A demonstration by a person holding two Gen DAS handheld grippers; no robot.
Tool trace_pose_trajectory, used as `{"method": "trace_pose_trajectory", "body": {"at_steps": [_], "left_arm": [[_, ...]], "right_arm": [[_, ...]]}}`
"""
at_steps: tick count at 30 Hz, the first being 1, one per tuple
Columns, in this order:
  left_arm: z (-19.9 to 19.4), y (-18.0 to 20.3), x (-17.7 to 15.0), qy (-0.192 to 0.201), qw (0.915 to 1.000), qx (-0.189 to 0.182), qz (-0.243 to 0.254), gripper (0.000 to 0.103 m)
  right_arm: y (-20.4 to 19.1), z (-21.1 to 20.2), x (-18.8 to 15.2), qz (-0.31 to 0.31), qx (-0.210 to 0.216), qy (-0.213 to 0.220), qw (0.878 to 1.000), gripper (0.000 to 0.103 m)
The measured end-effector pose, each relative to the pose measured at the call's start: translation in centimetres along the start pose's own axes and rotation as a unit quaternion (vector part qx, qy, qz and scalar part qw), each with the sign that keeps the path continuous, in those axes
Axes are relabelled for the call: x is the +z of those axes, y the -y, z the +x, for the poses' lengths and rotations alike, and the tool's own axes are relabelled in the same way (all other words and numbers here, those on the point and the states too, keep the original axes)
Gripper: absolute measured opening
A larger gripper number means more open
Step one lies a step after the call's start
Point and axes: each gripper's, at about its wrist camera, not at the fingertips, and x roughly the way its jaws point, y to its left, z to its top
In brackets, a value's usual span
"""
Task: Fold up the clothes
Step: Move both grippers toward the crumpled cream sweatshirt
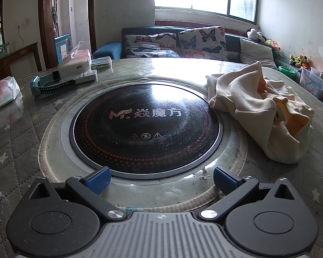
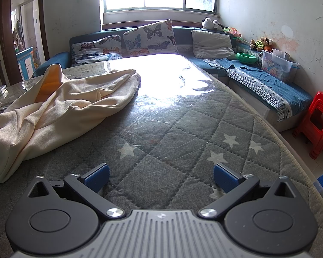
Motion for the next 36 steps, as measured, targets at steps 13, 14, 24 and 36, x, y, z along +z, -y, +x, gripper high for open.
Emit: {"method": "trace_pose_trajectory", "body": {"at_steps": [13, 14, 24, 36], "left_arm": [[-0.5, 0.9, -0.1, -0.012, 0.9998, 0.018, -0.003, 0.103], [-0.6, 1.0, -0.1, -0.015, 0.9997, 0.018, -0.002, 0.103], [-1.5, 3.2, 0.0, -0.044, 0.9987, 0.014, 0.020, 0.103], [-1.9, 5.2, 0.0, -0.065, 0.9975, 0.012, 0.027, 0.103]], "right_arm": [[1.2, -0.4, 0.3, -0.001, 0.004, -0.004, 1.000, 0.103], [1.2, -0.6, 0.2, 0.000, 0.008, -0.005, 1.000, 0.103], [-0.7, -3.4, -0.8, -0.033, 0.051, -0.012, 0.998, 0.103], [-3.1, -7.3, -1.7, -0.075, 0.089, 0.002, 0.993, 0.103]]}}
